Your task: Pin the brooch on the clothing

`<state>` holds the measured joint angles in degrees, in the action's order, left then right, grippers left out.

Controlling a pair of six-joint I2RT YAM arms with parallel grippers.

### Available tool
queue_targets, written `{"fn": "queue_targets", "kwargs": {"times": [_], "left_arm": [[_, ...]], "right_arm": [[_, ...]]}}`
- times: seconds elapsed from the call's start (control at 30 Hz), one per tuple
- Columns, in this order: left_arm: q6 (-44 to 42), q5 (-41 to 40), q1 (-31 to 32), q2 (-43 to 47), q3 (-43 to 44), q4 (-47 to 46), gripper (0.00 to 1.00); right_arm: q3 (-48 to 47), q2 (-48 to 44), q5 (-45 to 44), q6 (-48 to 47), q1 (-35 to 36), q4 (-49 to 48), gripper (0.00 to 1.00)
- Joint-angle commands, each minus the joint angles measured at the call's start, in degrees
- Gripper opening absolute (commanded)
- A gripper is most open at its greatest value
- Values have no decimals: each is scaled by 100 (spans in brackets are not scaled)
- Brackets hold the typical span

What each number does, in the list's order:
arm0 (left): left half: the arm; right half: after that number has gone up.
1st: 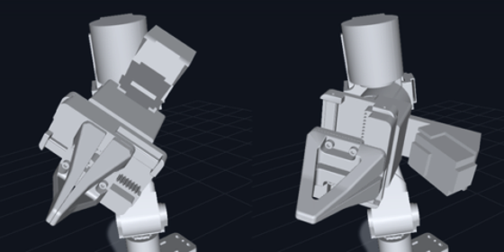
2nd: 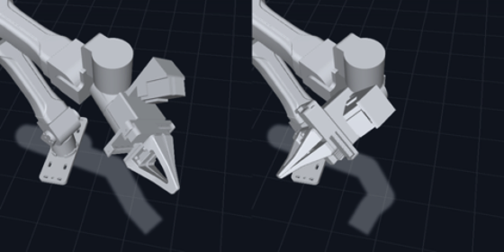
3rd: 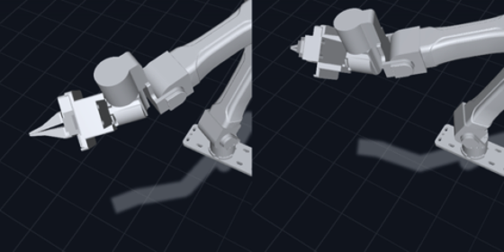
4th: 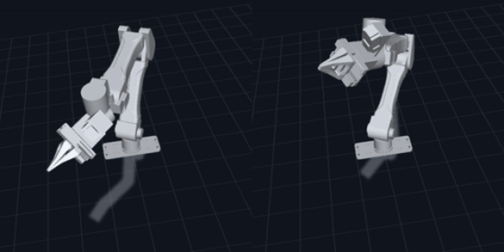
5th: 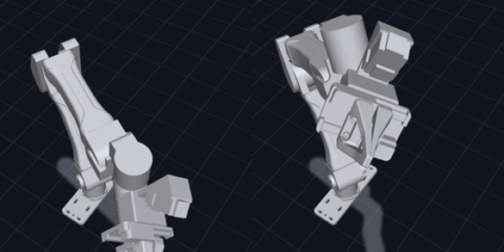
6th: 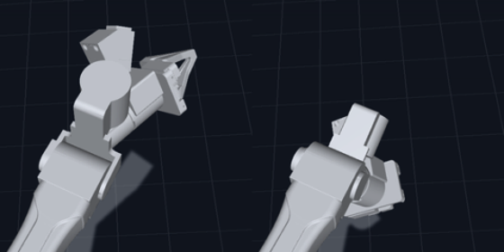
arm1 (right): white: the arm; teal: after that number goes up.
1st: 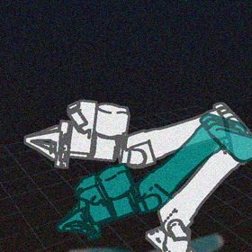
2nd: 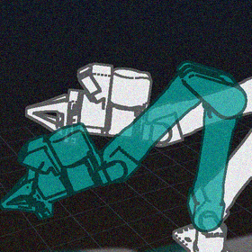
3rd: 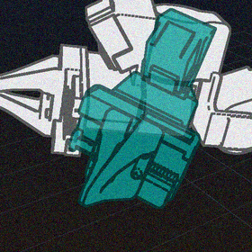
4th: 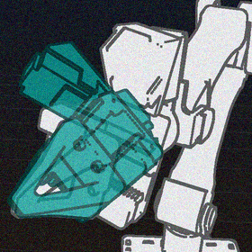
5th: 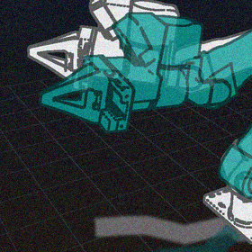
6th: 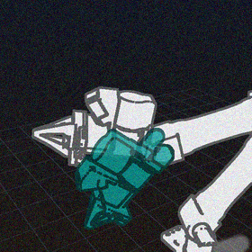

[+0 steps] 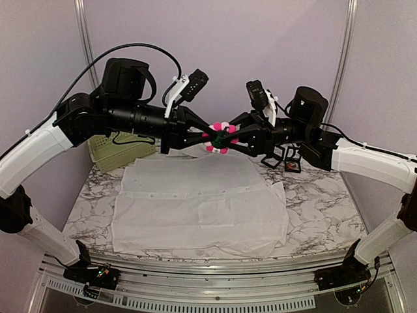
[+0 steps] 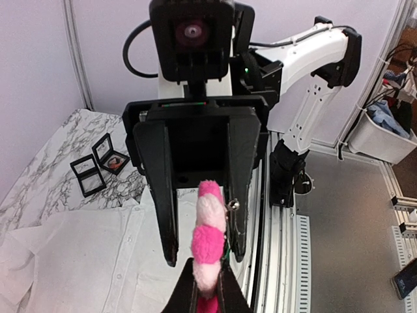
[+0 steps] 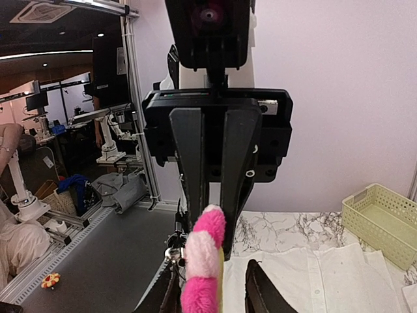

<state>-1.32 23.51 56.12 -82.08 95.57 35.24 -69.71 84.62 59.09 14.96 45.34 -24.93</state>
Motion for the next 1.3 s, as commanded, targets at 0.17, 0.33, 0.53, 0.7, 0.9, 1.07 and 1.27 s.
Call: {"fn": "queue_targets", "kwargs": {"times": [0.17, 0.33, 0.53, 0.7, 0.9, 1.07, 1.27], "left_arm": [[-94, -5, 123, -80, 144, 53, 0], [-131, -46, 127, -81, 155, 78, 0], [-140, -44, 132, -64, 181, 86, 0], [-198, -65, 162, -49, 181, 125, 0], [-358, -140, 212, -23, 208, 205, 0], [-737, -409, 386, -25, 257, 344, 0], [-970, -596, 628, -54, 360, 515, 0]], "right_arm": [[-181, 116, 129, 121, 22, -73, 25], [-199, 164, 78, 141, 21, -26, 25], [-236, 182, -125, 169, 25, 128, 17], [-272, 253, -251, 252, 20, 222, 15], [-293, 297, -504, 311, 1, 395, 12], [-418, 389, -819, 451, -35, 677, 14], [-606, 555, -1066, 472, -58, 953, 18]]}}
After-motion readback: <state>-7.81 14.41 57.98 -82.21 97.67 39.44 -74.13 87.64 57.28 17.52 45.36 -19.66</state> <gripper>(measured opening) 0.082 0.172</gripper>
